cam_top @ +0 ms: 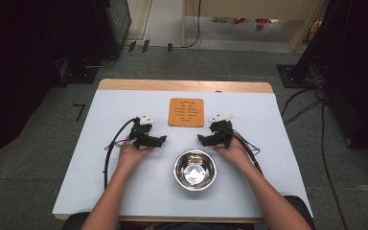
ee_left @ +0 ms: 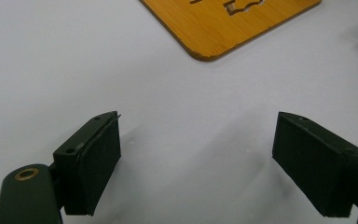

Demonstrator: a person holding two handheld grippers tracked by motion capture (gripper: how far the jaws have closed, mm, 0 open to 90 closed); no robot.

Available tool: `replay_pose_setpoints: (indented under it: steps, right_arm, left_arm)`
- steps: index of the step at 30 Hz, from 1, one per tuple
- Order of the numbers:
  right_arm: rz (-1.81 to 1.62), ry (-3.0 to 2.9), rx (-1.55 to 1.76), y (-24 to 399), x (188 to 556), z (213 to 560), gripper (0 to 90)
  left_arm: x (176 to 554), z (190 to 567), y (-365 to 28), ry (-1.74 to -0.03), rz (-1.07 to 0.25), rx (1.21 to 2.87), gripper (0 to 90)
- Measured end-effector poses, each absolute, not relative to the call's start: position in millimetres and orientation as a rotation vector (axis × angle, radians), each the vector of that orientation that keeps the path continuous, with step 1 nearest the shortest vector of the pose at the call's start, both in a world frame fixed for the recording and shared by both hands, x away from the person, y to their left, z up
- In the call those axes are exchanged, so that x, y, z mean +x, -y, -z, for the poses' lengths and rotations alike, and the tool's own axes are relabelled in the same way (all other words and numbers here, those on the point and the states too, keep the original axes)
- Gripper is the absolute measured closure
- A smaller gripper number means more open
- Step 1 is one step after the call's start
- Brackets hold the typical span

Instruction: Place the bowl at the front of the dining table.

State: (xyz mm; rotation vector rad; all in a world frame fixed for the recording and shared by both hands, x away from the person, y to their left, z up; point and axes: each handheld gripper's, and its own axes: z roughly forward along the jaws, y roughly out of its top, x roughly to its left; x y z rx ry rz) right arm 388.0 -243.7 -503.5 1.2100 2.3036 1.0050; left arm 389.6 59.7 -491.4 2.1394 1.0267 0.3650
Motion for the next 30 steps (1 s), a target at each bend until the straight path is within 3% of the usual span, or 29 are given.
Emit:
replay_pose_setpoints:
  steps: [30]
  right_arm:
    - [-1.005,-2.304,1.21,244,388,504,7.4]
  left_arm:
    - [371,464,-49,-0.978,-0.268,2.182,15.5]
